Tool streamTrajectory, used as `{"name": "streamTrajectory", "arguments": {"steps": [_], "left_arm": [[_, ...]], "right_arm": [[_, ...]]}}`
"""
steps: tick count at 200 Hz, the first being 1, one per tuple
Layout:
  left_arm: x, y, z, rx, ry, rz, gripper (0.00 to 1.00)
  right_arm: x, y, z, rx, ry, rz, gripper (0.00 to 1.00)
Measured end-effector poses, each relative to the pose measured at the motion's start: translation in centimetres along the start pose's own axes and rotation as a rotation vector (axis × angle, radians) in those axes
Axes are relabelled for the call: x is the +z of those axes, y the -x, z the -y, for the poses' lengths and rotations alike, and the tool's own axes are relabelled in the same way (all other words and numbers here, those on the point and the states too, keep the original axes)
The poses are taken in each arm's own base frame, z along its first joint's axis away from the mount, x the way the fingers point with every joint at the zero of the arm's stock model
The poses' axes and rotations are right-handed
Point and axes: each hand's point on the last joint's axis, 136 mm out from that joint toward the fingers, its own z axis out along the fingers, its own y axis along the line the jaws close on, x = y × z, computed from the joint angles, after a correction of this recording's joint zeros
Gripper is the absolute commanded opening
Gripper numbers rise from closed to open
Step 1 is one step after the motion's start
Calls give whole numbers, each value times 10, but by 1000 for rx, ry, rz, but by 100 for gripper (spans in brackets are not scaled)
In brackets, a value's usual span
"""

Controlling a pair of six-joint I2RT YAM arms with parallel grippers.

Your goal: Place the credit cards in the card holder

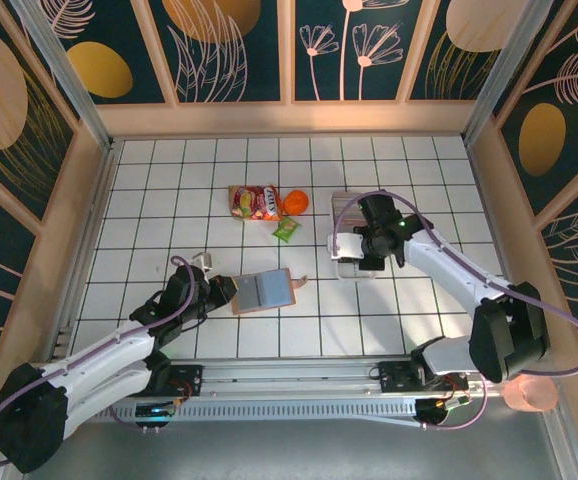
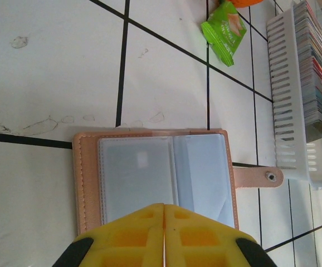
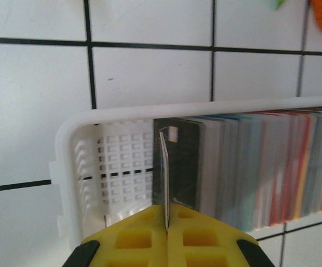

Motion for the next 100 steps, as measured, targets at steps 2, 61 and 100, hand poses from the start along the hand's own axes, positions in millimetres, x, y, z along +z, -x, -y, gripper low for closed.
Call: {"name": "streamTrajectory", "arguments": {"steps": [2, 61, 100], "left_arm": [[0, 0, 0, 2, 0, 0, 8], [0, 0, -1, 10, -2, 1, 7], [2, -1, -2, 10, 2, -2, 7]], "right_arm": [[1, 0, -1, -1, 4, -2, 0], [16, -4, -5, -10, 9, -4, 0], [26, -4, -1, -17, -3, -3, 0]]}}
